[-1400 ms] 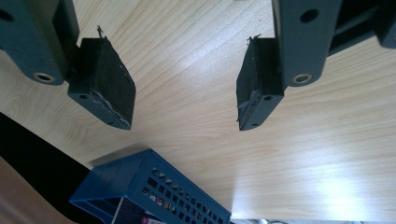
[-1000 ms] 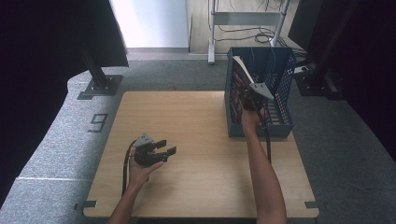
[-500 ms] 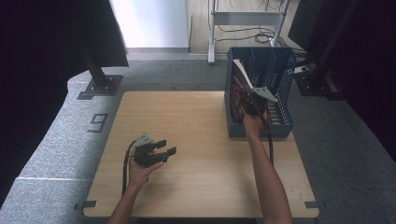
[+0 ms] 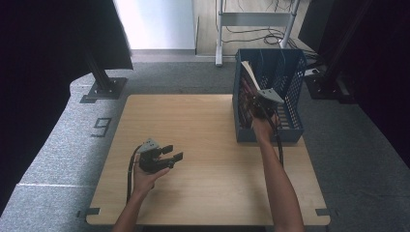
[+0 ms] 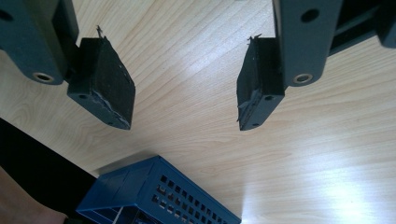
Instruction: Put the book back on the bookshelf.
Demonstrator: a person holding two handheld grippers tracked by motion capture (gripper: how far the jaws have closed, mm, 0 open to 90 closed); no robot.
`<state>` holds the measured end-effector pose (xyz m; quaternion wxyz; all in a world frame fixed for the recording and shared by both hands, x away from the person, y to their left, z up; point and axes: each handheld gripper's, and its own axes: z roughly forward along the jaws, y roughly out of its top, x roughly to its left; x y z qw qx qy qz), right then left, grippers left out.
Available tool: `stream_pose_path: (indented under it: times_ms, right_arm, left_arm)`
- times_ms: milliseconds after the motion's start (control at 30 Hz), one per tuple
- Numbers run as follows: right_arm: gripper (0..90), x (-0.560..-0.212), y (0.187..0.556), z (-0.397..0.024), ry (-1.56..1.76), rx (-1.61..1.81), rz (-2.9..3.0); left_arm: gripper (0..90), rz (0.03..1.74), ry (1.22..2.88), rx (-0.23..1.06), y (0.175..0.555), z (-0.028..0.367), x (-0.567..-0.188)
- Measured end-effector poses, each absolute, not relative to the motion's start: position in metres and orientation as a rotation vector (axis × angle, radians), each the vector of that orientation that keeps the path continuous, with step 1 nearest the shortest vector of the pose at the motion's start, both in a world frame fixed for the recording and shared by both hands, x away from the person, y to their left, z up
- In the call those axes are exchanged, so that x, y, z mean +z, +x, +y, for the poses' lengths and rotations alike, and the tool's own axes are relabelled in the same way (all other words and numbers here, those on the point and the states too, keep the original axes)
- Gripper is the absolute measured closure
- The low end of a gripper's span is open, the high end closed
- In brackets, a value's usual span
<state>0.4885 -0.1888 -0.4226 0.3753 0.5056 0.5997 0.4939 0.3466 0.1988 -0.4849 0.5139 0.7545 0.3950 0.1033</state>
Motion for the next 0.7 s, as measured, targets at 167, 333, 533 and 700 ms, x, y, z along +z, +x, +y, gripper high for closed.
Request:
stream_pose_path:
  times_ms: [167, 333, 533, 700]
  right_arm:
    - [81.7, -0.423, 0.492, -0.193, 1.32, 1.273, 1.49]
    - [81.8, -0.423, 0.499, -0.191, 1.314, 1.277, 1.455]
    - [81.9, -0.421, 0.513, -0.191, 1.345, 1.257, 1.39]
    - [81.9, -0.422, 0.52, -0.19, 1.346, 1.242, 1.349]
  left_arm:
    - [37.6, 0.949, 1.814, 0.242, 0.347, 0.198, -0.486]
    - [37.6, 0.946, 1.805, 0.231, 0.348, 0.198, -0.485]
    - [37.6, 0.954, 1.804, 0.232, 0.349, 0.201, -0.486]
    - [37.7, 0.96, 1.797, 0.233, 0.35, 0.204, -0.486]
